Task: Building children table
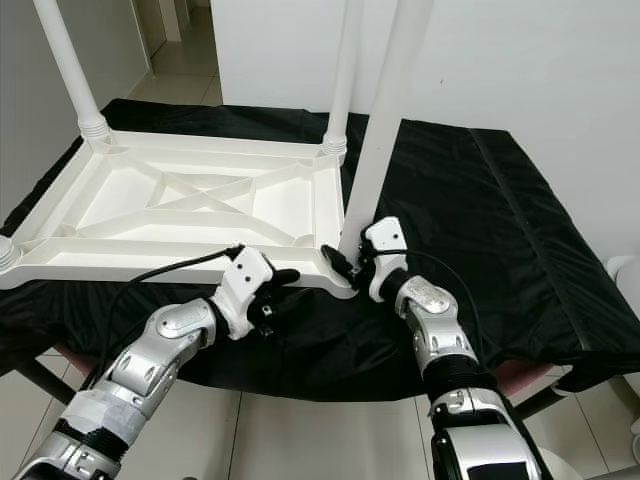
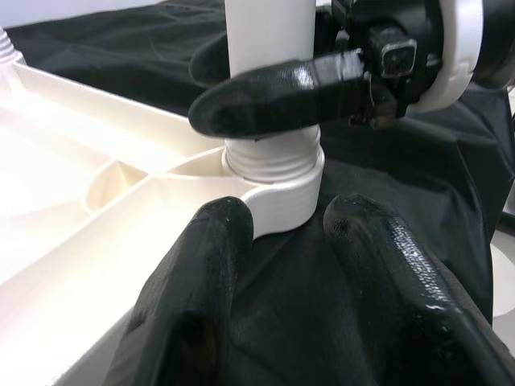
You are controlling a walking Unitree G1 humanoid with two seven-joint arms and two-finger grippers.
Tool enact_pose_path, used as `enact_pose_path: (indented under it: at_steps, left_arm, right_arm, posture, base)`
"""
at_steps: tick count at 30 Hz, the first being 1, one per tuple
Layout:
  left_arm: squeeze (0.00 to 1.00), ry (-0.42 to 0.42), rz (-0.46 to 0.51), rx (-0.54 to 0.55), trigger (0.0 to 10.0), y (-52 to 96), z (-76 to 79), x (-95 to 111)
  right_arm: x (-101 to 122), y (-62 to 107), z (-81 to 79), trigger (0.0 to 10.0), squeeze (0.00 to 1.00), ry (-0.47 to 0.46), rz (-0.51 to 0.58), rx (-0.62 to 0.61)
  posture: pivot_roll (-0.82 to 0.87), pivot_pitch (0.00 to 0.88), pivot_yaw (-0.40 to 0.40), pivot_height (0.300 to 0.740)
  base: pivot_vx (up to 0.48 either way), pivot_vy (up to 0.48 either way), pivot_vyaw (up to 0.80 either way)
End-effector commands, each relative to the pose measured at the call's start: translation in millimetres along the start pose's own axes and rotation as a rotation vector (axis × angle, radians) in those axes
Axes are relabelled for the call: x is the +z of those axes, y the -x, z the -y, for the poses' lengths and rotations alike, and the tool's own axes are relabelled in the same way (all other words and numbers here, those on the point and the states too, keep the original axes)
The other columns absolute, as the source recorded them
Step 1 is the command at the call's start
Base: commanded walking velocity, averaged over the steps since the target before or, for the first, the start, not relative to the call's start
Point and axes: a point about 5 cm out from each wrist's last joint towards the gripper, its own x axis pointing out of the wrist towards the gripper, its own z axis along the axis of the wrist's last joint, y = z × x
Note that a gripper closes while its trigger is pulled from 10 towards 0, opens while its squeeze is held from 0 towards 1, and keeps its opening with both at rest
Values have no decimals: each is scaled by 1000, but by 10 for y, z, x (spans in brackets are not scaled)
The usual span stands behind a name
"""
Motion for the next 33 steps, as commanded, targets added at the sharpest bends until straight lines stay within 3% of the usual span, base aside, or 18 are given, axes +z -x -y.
enact_pose_path:
  at_steps: [1,2,3,10,16,19,21,23,26,28,33]
  left_arm:
    - [0,0,-7,-18,10000,-1,14,2]
    - [0,0,-7,-18,10000,-3,13,4]
    - [0,0,-7,-18,10000,-5,11,5]
    - [0,0,-5,-19,10000,-12,8,9]
    - [0,2,-5,-19,10000,-10,13,7]
    - [0,5,-6,-20,10000,1,25,0]
    - [0,6,-7,-20,10000,5,28,-1]
    - [0,6,-9,-20,10000,9,29,-8]
    - [0,8,-9,-19,10000,12,27,-7]
    - [0,9,-9,-25,10000,5,41,-9]
    - [0,11,-9,-31,10000,-4,55,-8]
  right_arm:
    - [-59,22,-5,0,0,-7,-22,27]
    - [-62,22,-6,3725,0,-12,-19,27]
    - [-62,21,-7,10000,0,-16,-17,23]
    - [-50,-13,-44,10000,0,-89,-1,-37]
    - [-52,-51,-72,10000,0,-82,-25,-139]
    - [-78,-68,-134,10000,0,-117,-41,-337]
    - [-87,-66,-151,10000,0,-135,-46,-384]
    - [-86,-70,-266,10000,0,-175,-41,-516]
    - [-53,-71,-358,10000,0,-182,-28,-590]
    - [-75,-61,-438,10000,0,-177,-54,-709]
    - [-81,-67,-527,10000,0,-234,-46,-807]
  posture:
    - [30,36,-29,740]
    - [29,37,-29,740]
    - [29,37,-29,740]
    - [24,38,-30,740]
    - [20,36,-29,740]
    - [20,41,-29,740]
    - [20,41,-29,740]
    - [18,42,-27,740]
    - [17,43,-26,740]
    - [14,45,-23,740]
    - [14,48,-21,740]
  base:
    - [0,0,0]
    - [0,0,0]
    - [0,0,0]
    - [0,0,0]
    - [0,0,0]
    - [0,0,0]
    - [0,0,0]
    - [0,0,0]
    - [0,0,0]
    - [0,0,0]
    - [0,0,0]
